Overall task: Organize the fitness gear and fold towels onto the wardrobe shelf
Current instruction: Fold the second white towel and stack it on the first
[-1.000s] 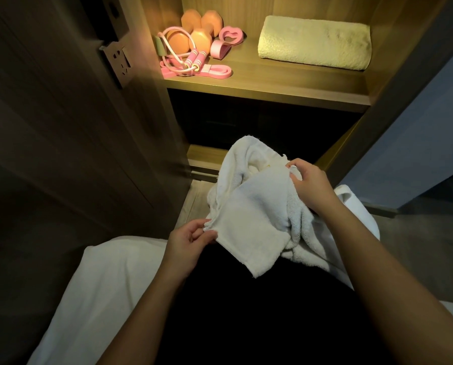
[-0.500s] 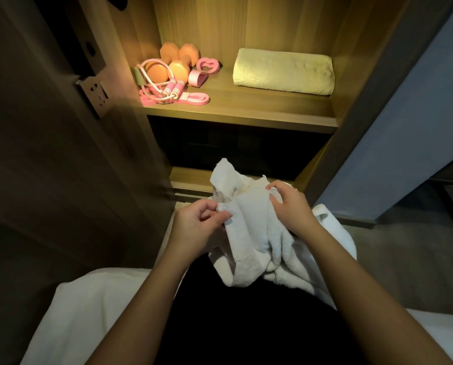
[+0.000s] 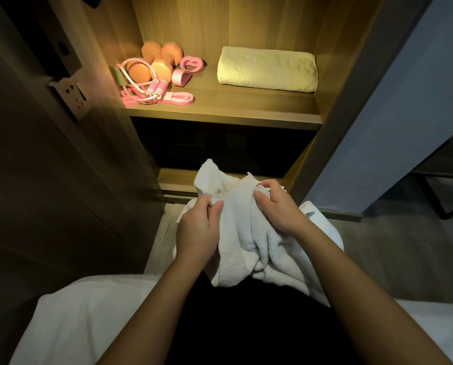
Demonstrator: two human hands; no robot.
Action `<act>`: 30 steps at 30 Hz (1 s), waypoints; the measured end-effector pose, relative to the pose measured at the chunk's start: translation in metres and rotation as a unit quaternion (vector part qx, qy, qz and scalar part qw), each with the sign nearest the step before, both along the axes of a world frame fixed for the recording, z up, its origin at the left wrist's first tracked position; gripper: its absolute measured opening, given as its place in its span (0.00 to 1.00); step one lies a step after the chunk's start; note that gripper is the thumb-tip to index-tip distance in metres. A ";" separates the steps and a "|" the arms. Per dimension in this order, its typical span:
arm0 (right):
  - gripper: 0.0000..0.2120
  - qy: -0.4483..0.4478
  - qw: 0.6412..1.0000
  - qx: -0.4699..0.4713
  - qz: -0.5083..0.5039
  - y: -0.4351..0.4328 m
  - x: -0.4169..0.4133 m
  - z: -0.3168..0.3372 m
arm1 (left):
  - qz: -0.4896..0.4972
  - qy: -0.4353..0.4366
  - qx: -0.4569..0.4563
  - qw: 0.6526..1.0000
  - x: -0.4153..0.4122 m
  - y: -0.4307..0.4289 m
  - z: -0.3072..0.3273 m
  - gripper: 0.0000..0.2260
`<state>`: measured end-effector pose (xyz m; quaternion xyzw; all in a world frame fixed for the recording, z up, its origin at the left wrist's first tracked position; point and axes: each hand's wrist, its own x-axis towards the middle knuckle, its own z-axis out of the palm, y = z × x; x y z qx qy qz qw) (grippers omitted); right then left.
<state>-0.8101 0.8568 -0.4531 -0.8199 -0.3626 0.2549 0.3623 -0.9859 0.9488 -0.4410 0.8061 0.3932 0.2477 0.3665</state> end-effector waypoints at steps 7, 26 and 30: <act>0.14 -0.008 1.000 -0.005 -0.017 -0.004 -0.001 0.005 | -0.046 0.150 0.117 0.981 0.020 -0.007 0.000 0.12; 0.09 -0.082 0.985 0.049 -0.143 -0.031 0.117 0.129 | -0.077 -0.035 0.180 0.980 0.048 0.122 0.128 0.06; 0.05 -0.128 0.945 0.125 -0.273 -0.048 0.165 0.181 | 0.017 -0.002 0.204 0.979 0.053 0.182 0.175 0.09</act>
